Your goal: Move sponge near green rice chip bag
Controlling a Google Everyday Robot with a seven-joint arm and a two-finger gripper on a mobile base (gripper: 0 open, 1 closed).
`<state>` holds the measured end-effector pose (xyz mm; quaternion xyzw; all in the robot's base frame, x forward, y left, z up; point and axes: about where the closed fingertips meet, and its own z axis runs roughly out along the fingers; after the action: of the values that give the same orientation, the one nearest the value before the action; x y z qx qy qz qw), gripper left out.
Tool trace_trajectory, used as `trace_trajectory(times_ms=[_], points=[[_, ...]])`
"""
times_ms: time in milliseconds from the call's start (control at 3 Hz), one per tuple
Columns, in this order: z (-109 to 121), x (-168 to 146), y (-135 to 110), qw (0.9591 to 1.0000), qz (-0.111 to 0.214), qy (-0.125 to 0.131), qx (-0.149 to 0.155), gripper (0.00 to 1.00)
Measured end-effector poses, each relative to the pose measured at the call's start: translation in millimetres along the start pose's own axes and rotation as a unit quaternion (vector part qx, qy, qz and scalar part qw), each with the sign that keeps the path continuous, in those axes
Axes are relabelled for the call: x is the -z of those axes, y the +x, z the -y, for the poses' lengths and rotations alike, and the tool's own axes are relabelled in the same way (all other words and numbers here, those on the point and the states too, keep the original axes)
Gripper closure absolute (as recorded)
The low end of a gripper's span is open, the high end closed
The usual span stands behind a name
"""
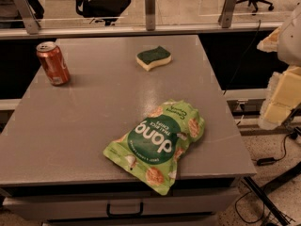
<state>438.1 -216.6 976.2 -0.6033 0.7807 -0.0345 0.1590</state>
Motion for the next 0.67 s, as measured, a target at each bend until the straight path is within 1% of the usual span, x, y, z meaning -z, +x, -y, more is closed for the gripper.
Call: trace_trajectory(times_ms=[333,667], points=[[4.2,-1.6,-3.4,1.0,0.008,0.0,0.0,0.0],[29.6,-14.8,-25.7,0.9987,0.05,-0.005,-0.004,0.0]])
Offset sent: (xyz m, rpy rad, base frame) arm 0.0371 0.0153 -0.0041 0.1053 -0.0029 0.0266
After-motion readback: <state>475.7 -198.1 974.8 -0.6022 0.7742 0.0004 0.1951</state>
